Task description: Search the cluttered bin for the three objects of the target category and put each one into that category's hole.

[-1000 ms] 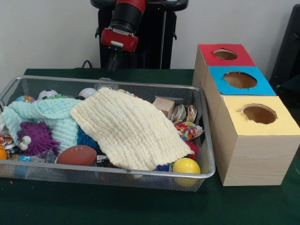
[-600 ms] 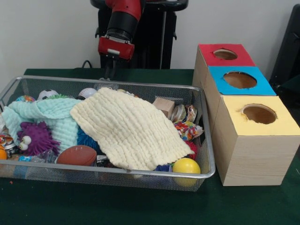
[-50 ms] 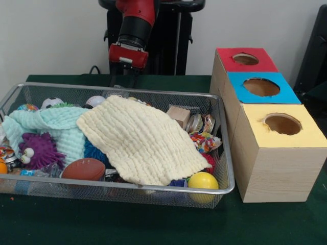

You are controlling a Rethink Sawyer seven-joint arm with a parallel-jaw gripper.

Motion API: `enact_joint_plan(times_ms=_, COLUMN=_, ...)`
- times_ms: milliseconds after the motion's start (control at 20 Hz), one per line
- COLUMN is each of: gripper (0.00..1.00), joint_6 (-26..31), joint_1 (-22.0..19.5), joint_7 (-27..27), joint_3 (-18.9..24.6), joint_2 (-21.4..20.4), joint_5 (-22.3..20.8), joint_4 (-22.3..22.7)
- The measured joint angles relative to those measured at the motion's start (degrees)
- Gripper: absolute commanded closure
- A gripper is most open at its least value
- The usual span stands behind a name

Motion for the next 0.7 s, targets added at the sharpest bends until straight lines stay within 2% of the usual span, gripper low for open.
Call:
enact_joint_plan(times_ms=350, gripper=0.00, joint_6=1.93, joint_1=-0.25, joint_7=0.00, joint_3=0.61, joint_2=-0.24, joint_5=-0.85, joint_4=-0.38)
enact_joint_plan(times_ms=700, gripper=0.00, joint_6=11.18, joint_1=-1.18, joint_7=0.00, joint_3=1.36, joint_2=-1.45, joint_5=-4.39, joint_4=-1.15)
